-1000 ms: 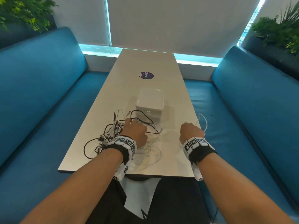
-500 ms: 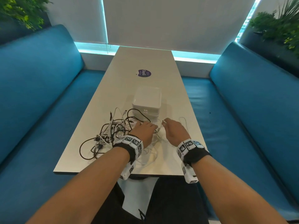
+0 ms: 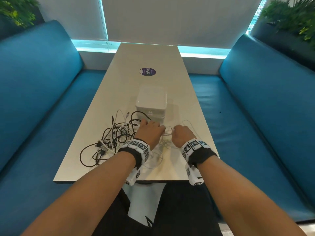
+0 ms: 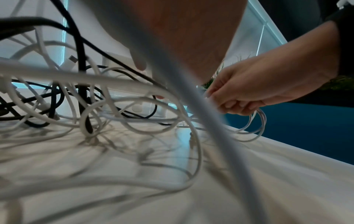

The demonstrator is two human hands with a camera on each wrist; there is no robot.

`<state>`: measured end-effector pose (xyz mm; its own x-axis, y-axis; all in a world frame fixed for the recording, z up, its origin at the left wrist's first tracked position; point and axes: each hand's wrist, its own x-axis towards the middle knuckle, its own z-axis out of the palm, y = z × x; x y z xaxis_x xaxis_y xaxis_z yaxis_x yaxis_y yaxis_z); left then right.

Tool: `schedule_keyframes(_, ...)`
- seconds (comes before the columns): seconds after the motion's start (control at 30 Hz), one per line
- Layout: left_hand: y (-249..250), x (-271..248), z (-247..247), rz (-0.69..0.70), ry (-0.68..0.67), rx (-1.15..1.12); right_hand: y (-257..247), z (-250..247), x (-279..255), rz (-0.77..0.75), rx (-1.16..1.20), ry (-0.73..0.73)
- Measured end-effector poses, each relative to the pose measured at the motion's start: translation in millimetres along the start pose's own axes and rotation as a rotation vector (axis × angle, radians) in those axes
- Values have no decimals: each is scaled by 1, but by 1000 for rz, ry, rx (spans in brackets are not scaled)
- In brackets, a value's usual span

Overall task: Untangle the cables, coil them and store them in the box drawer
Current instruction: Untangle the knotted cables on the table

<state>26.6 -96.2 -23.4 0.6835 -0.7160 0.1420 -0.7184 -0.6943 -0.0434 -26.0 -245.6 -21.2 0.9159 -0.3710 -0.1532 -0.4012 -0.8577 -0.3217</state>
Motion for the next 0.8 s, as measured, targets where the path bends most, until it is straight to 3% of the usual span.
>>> schedule_keyframes(0.13, -6, -2, -5, -76, 17, -18, 0, -6, 1, 88, 93, 17)
schedule_keyframes(0.23, -17, -3, -6, -86, -33, -106, 9, -5, -2, 58, 87, -39)
schedule_keyframes(0.33, -21, -6, -7, -82, -93, -157, 8, -7, -6, 23, 130, -1)
schedule_keyframes(0.6, -9, -5, -12, -86, 3, -227, -5, -6, -13, -10, 162, 11)
schedule_keyframes(0.8, -11, -8, -13, -143, -43, -259, -6, 0, -7, -36, 160, 19)
